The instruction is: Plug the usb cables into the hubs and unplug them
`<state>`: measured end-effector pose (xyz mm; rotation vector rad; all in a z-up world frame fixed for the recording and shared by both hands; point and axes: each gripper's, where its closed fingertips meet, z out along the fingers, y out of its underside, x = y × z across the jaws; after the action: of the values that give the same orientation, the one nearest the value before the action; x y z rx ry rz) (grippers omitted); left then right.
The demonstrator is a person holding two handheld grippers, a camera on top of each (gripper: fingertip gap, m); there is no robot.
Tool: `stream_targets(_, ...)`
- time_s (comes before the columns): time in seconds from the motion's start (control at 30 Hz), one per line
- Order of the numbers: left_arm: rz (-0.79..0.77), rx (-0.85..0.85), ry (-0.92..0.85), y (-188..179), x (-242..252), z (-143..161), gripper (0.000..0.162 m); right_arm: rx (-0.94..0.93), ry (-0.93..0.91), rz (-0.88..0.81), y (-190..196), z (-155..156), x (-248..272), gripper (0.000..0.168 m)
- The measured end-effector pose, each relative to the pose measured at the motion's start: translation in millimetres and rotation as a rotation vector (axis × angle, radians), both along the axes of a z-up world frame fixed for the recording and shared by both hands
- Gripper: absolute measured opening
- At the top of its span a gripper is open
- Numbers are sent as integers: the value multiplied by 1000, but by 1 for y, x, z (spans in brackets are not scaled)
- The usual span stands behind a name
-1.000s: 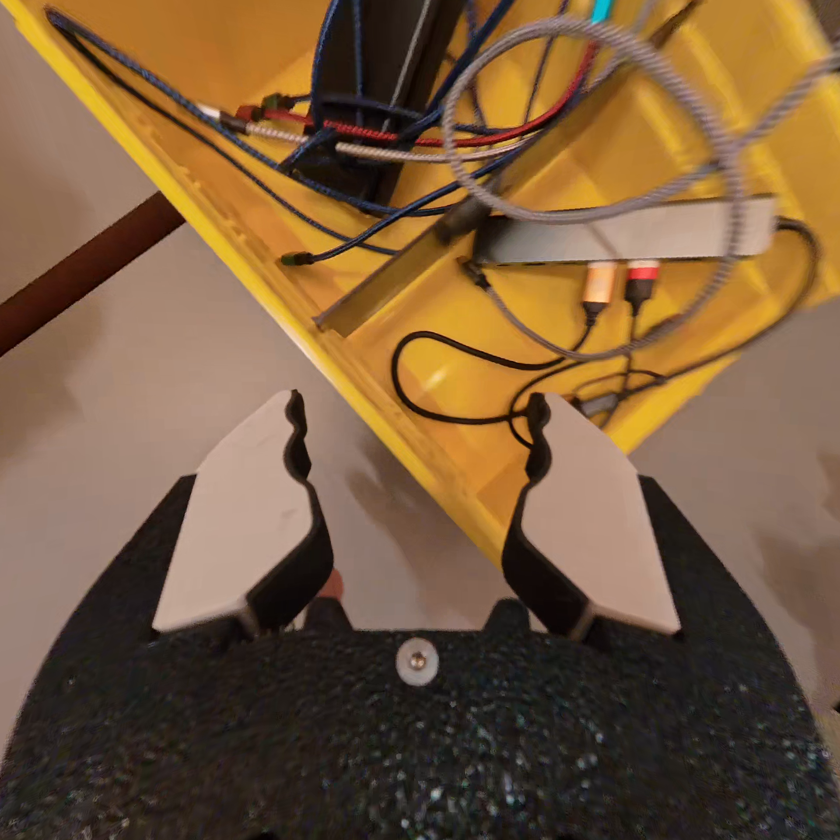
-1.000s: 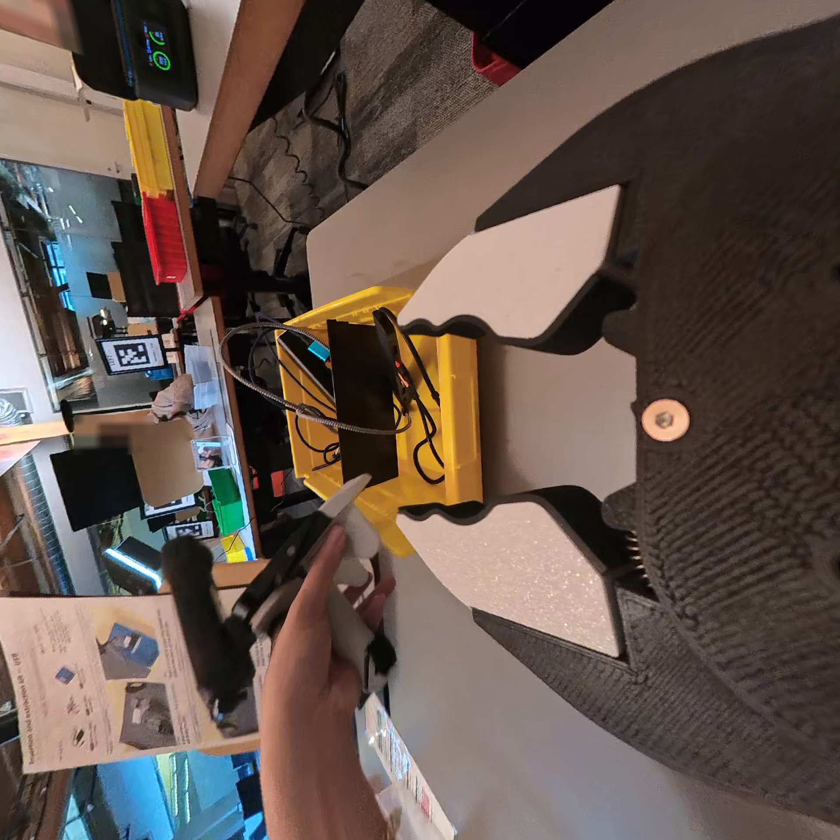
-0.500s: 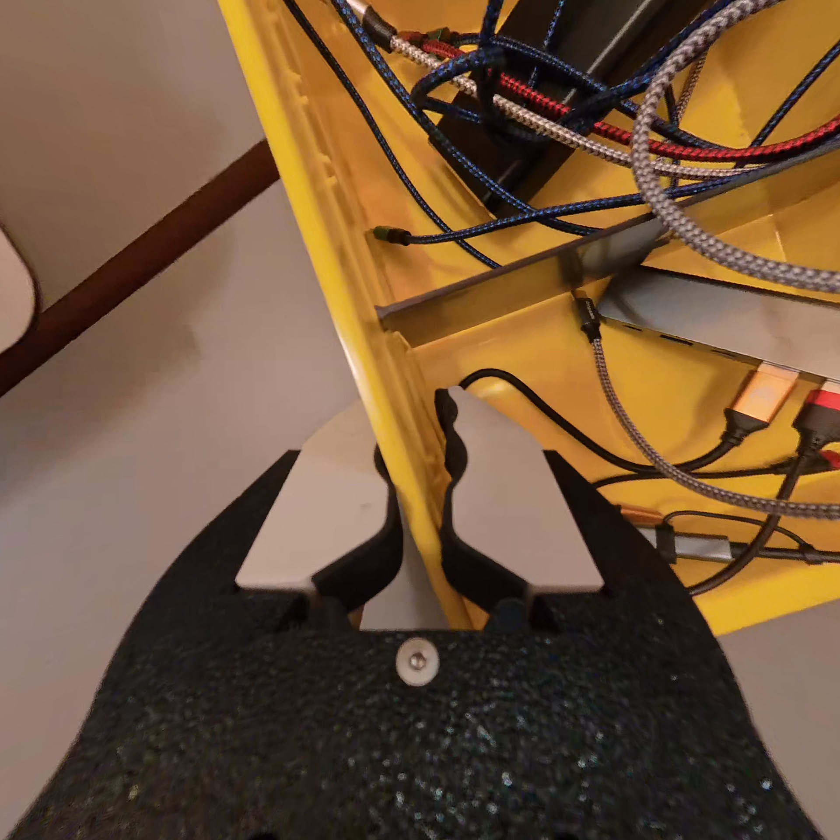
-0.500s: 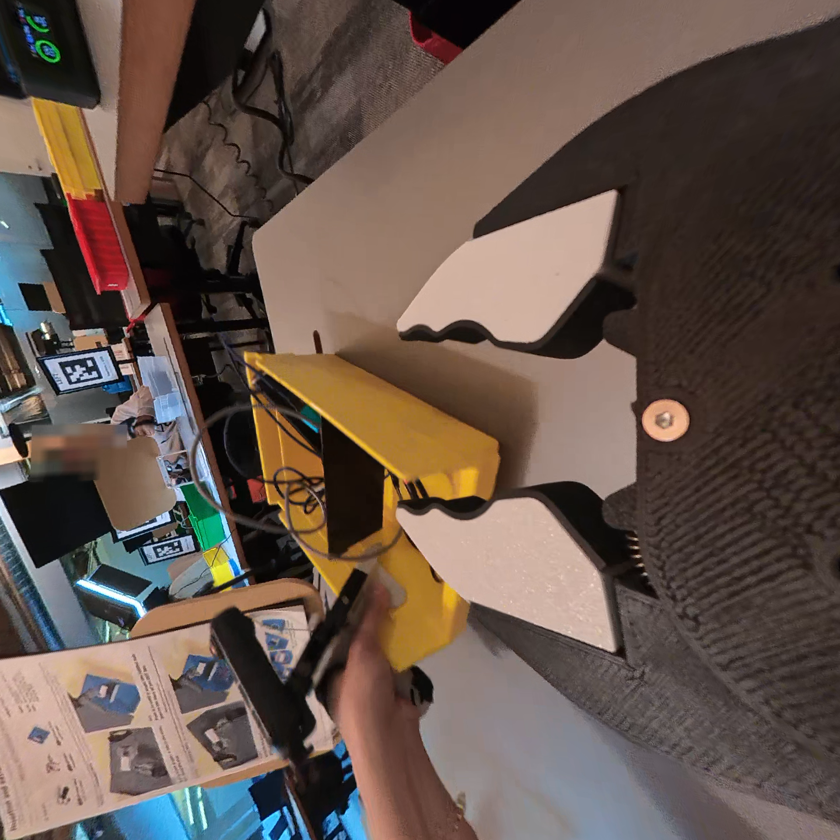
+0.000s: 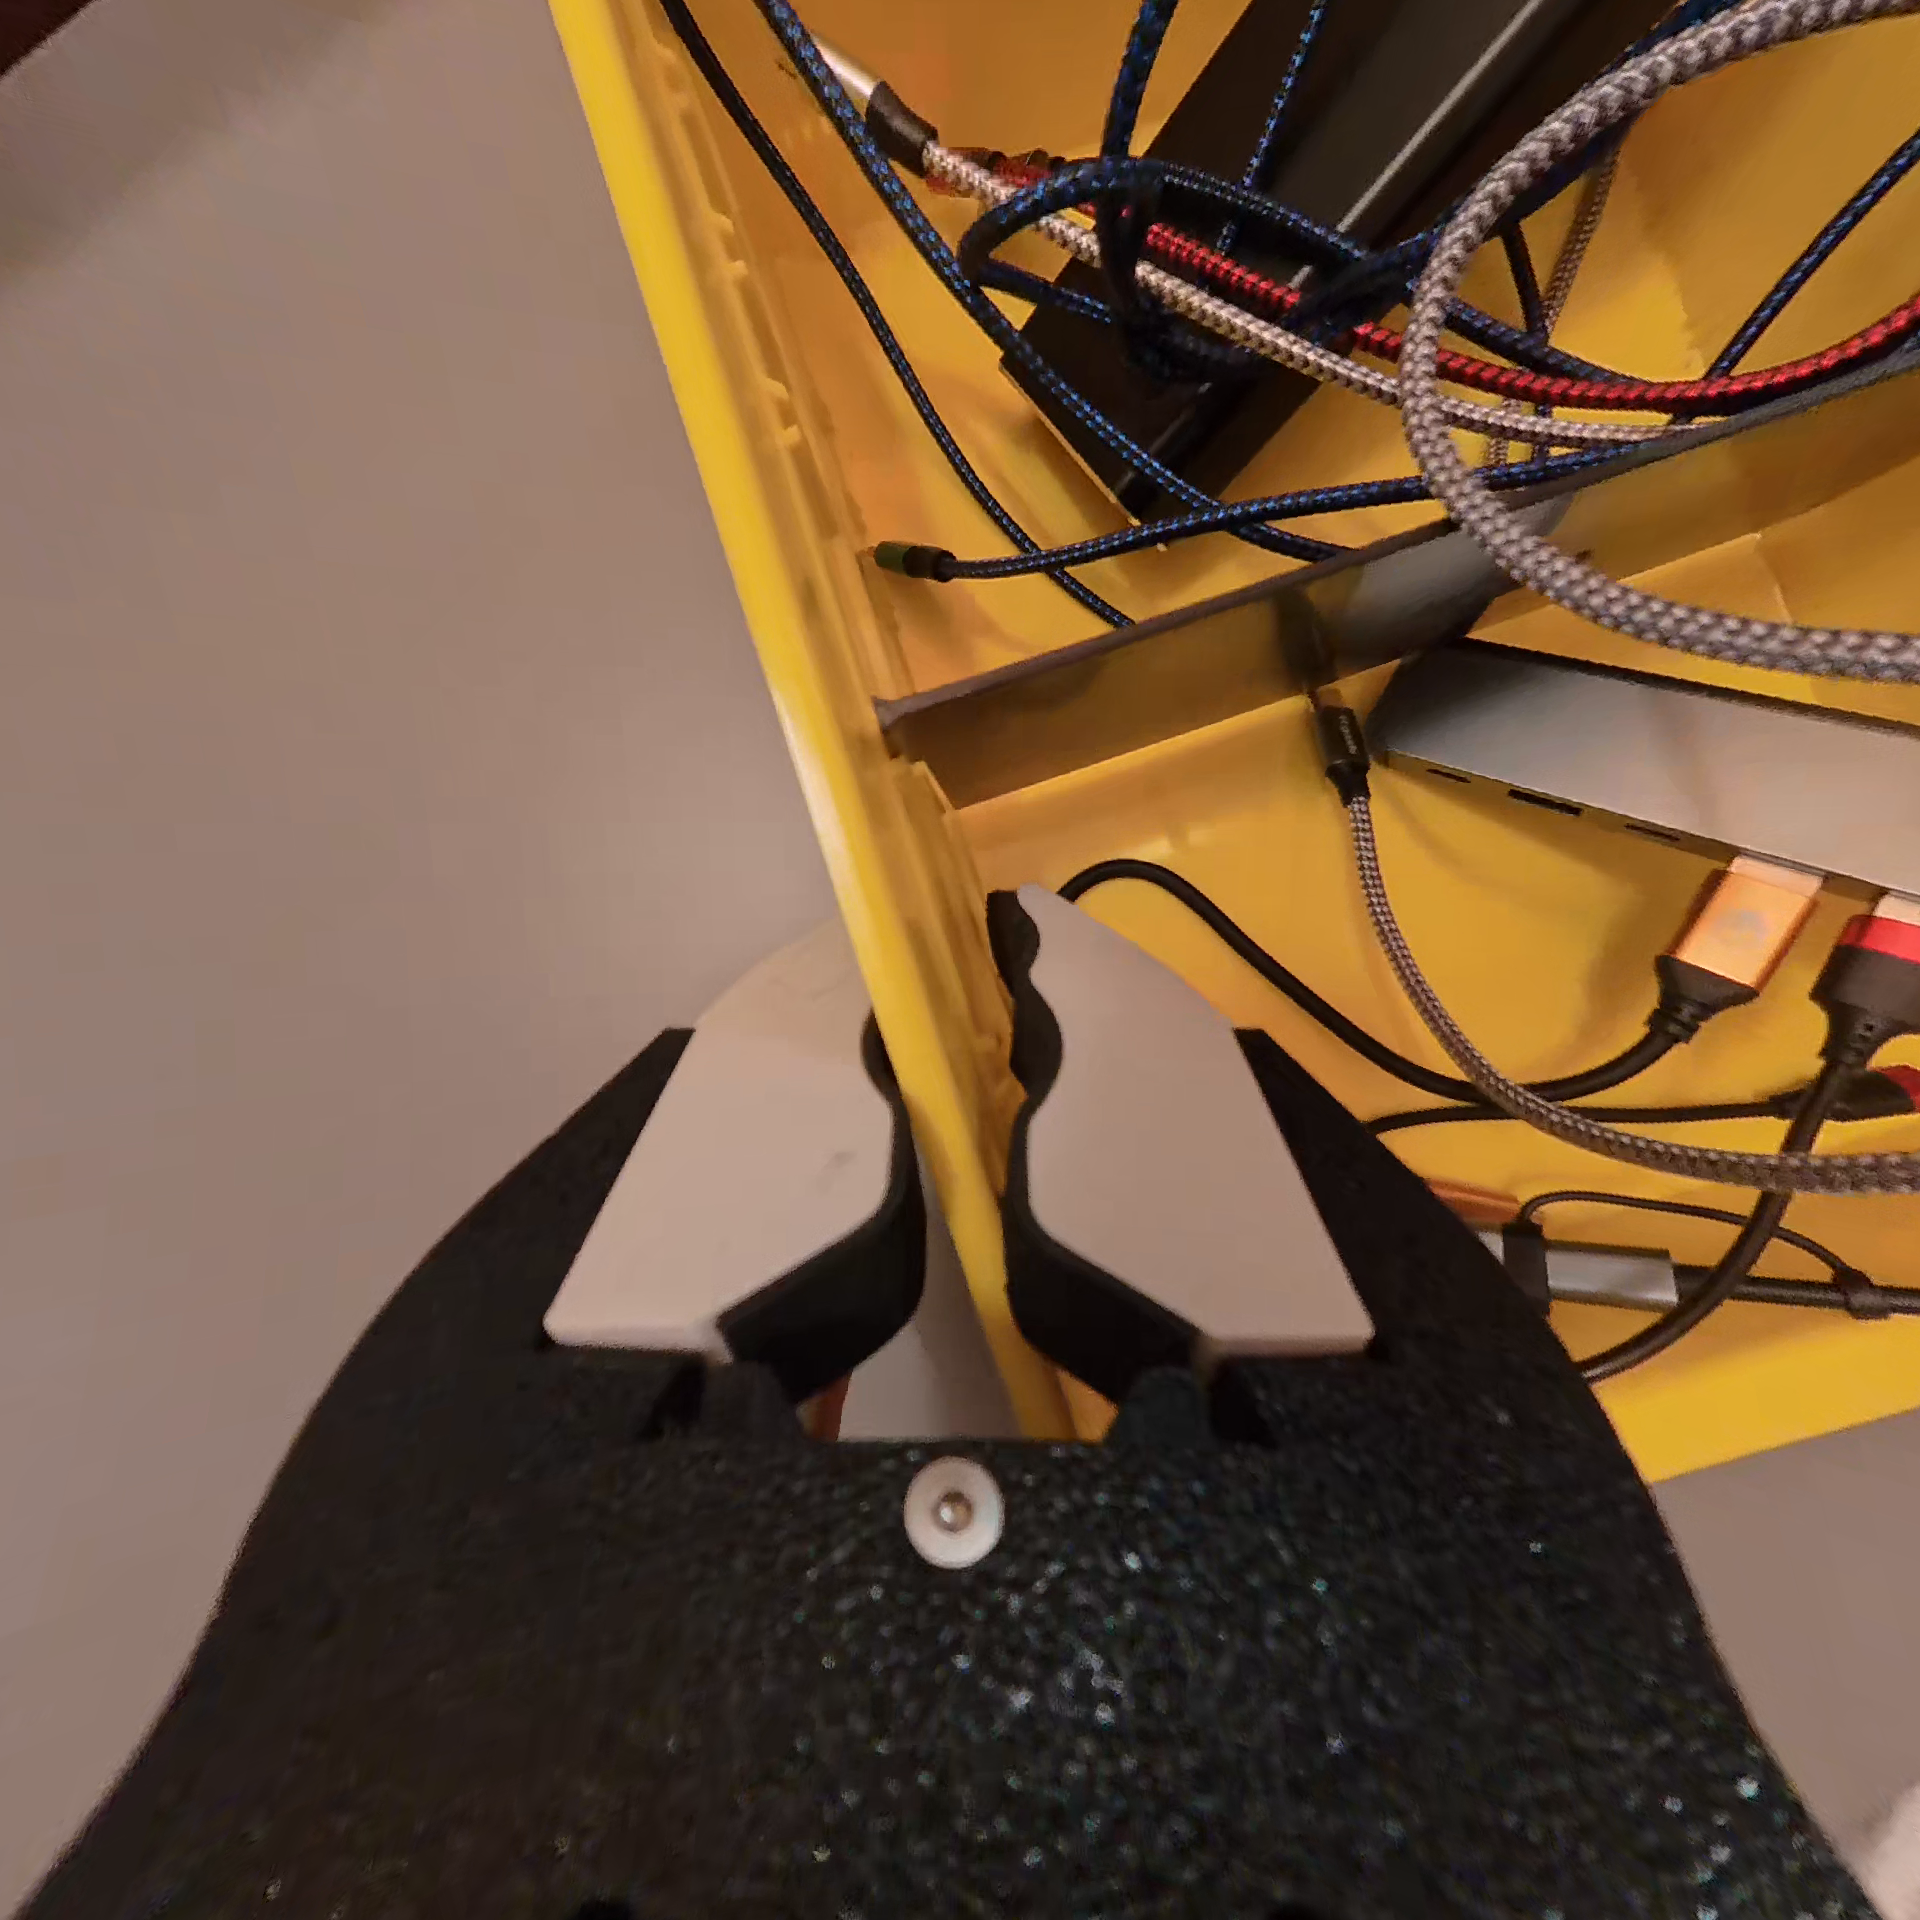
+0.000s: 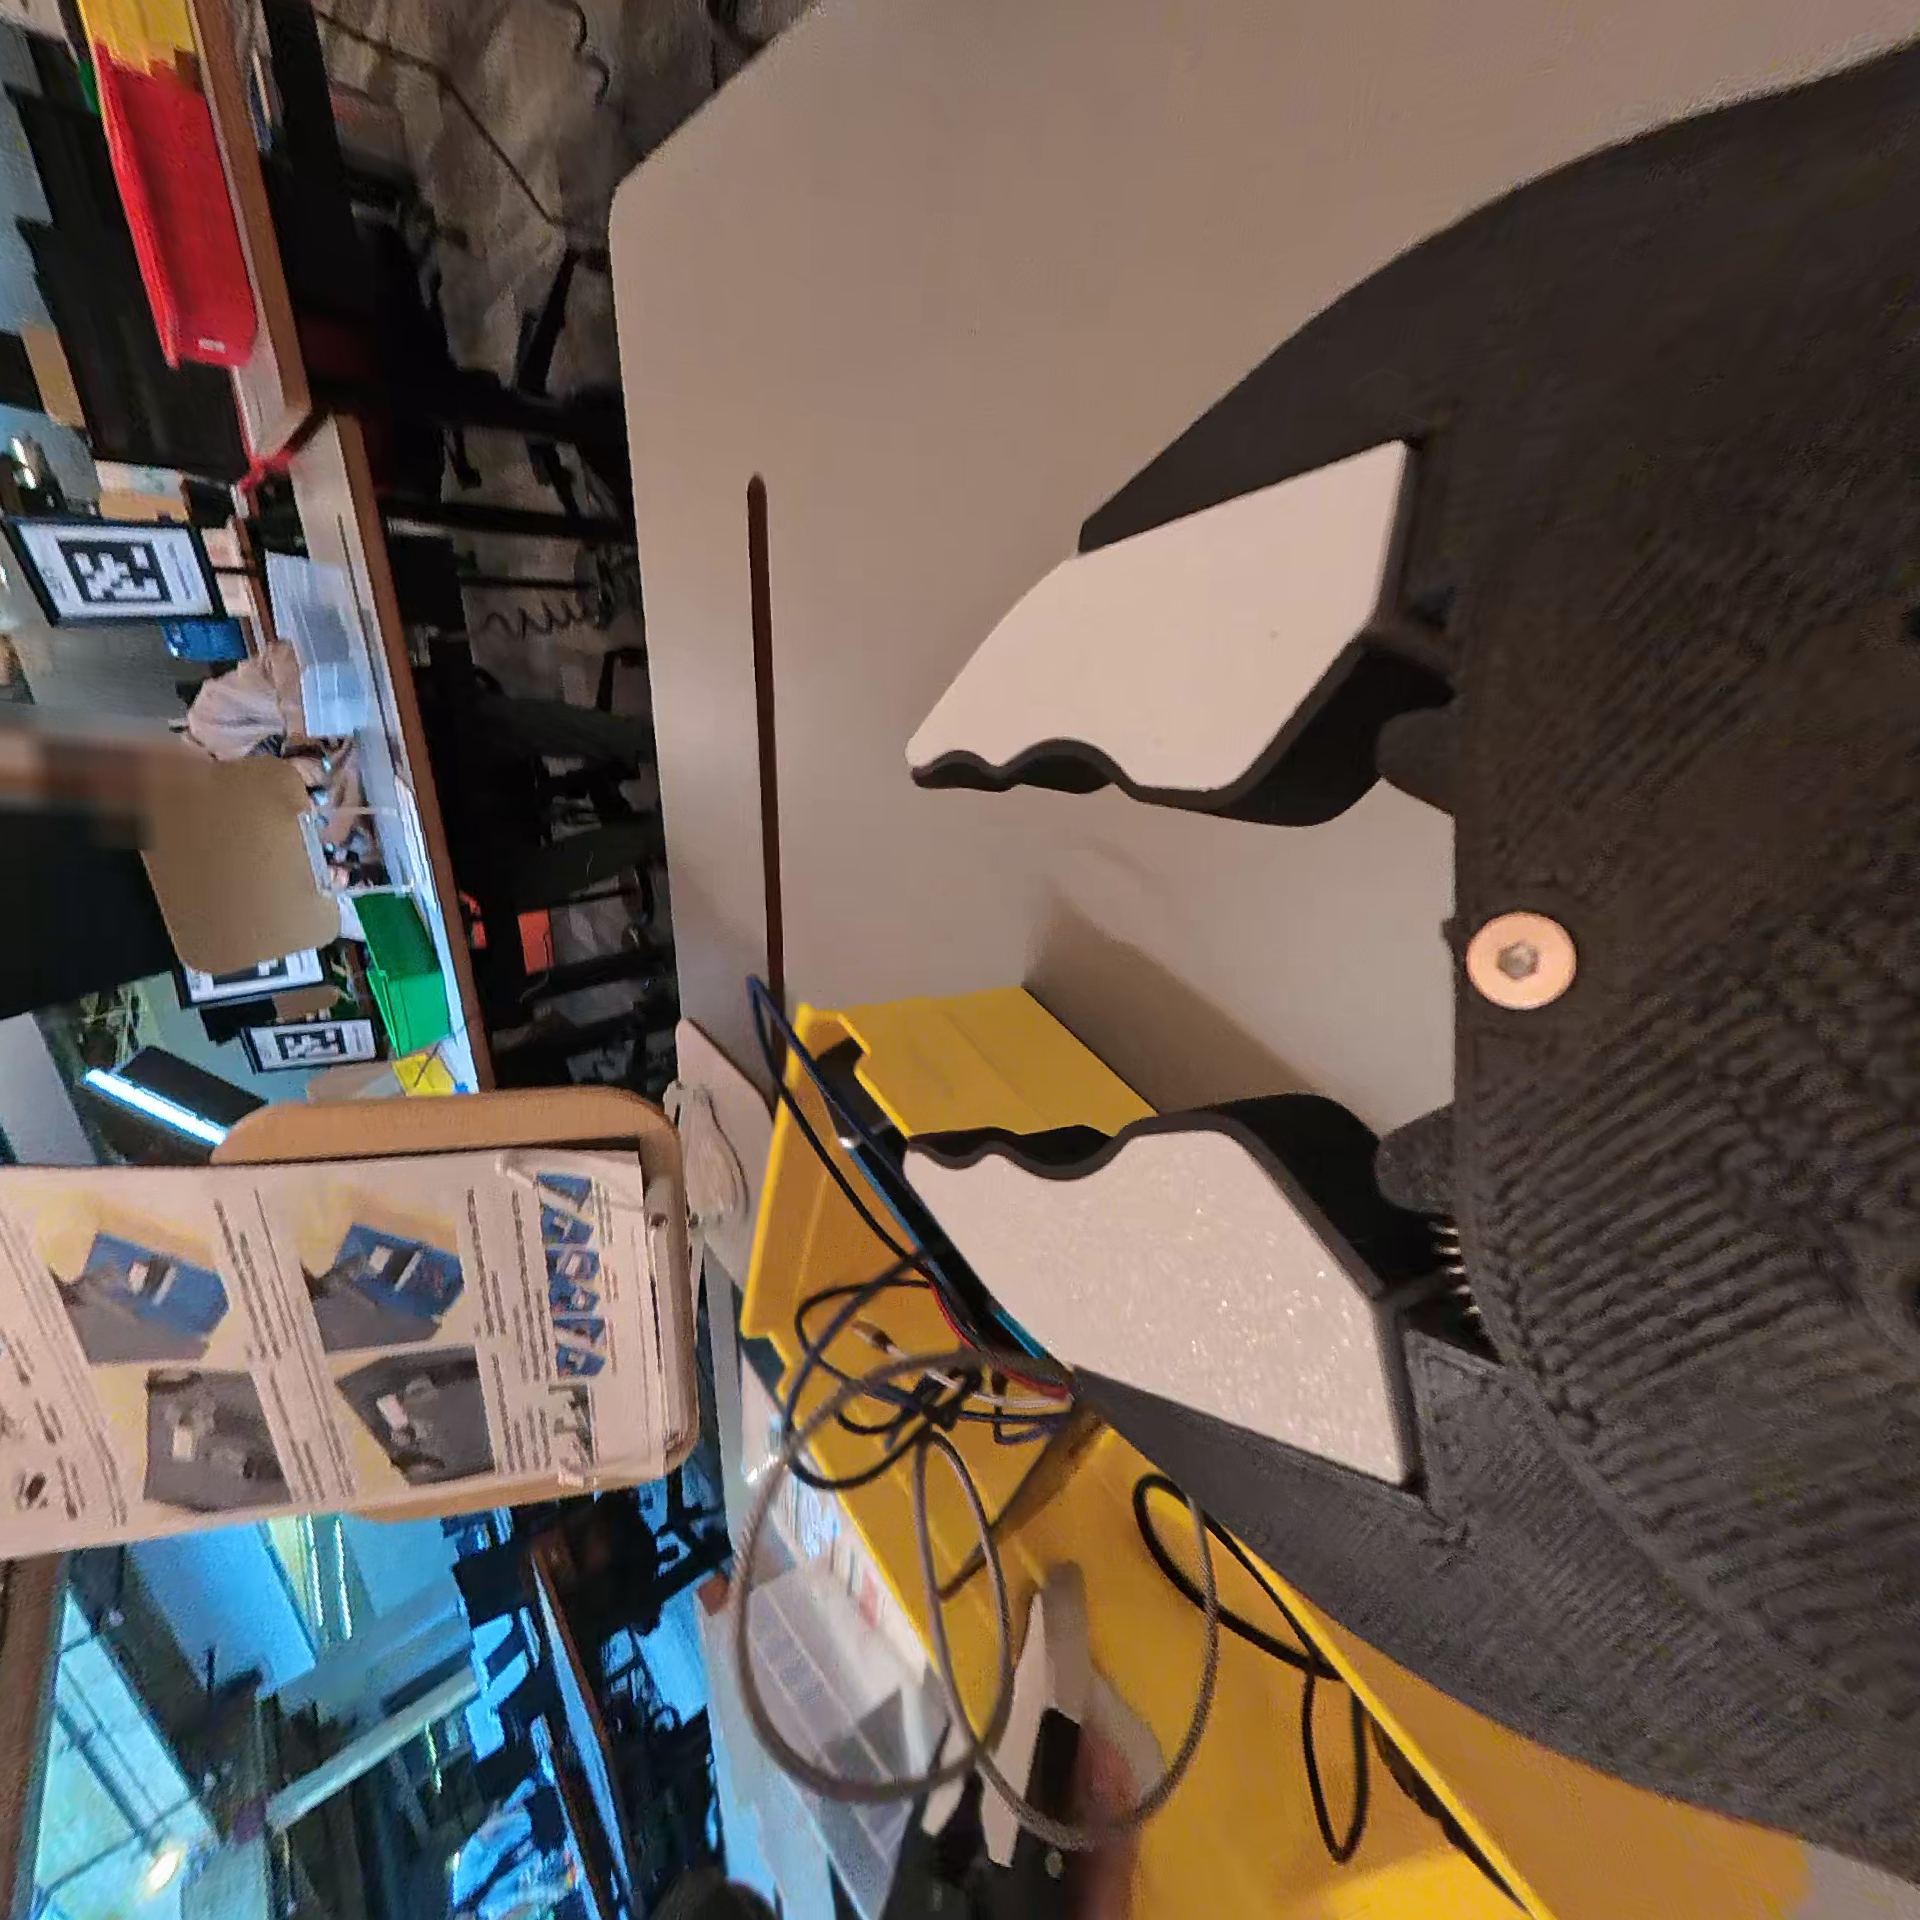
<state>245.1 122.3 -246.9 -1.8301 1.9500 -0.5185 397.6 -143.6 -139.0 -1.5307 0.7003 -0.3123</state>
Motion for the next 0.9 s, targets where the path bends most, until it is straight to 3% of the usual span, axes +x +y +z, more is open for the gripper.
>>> stream_targets(0.27, 100, -4, -24, 41, -96, 1, 10, -103, -31, 116, 50, -4, -27, 63)
stream_targets(0.6, 133, -18, -52, 86, -165, 3, 10, -116, -56, 318, 126, 10, -83, 66)
stream_targets(0.77, 98, -26, -48, 115, -207, 2, 11, -149, -147, 364, 186, 47, -104, 72)
stream_targets(0.9, 68, -42, -42, 142, -246, 2, 11, -130, -130, 547, 264, 84, -139, 81)
